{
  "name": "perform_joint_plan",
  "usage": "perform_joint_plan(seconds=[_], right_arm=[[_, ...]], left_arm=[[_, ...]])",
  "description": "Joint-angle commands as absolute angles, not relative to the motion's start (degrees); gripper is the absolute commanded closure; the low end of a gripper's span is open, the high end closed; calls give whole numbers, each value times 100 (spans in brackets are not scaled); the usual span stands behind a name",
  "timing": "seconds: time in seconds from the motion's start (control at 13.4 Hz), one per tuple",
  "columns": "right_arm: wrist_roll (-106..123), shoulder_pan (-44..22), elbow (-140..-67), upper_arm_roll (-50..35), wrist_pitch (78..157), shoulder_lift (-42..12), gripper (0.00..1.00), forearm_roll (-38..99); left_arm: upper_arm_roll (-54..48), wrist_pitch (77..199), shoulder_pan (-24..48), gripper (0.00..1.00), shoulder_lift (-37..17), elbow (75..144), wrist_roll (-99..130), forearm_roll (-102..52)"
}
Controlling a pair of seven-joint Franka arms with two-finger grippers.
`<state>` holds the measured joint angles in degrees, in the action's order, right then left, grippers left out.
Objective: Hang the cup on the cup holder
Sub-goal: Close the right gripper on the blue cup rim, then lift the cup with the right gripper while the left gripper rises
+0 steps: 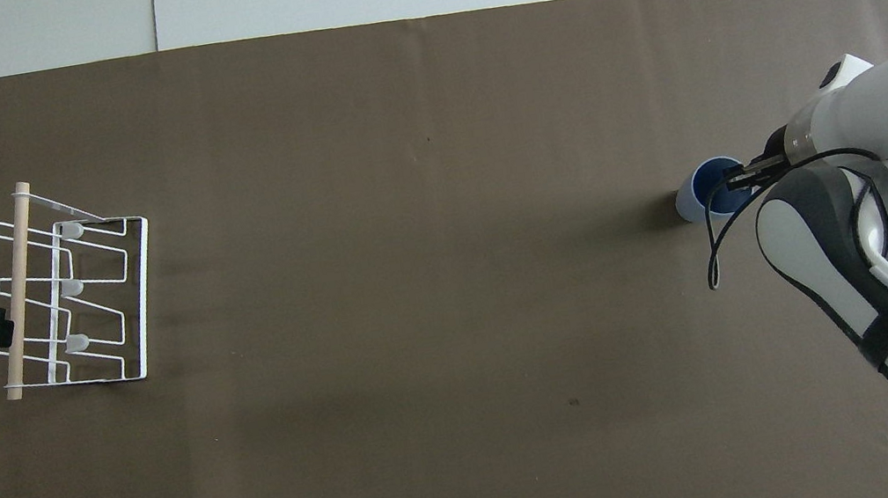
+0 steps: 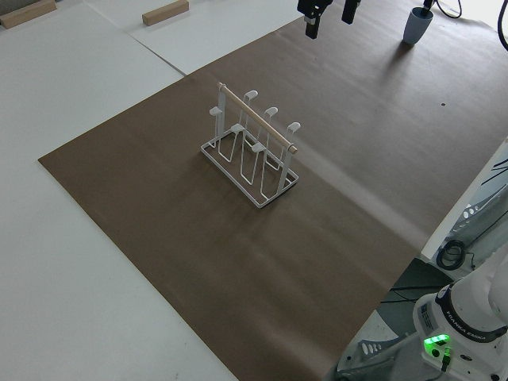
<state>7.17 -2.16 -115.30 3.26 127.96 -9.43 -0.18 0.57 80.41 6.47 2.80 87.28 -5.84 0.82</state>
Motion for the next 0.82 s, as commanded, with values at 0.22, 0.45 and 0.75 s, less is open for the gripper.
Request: perform_joint_plan(seconds=[0.22, 0.45, 0.75], right_arm=[[1107, -264, -11216, 246, 12639, -792, 100, 123], [1099, -264, -10987, 158, 12411, -581, 100, 141], [1125, -272, -10811, 123, 12217, -282, 100, 1255]], left_arm=[[62, 8051, 650, 0, 413, 8868, -536, 193], [62, 8042, 650, 0, 413, 8868, -545, 193], [53, 7894, 668, 0, 430, 8877, -527, 193]])
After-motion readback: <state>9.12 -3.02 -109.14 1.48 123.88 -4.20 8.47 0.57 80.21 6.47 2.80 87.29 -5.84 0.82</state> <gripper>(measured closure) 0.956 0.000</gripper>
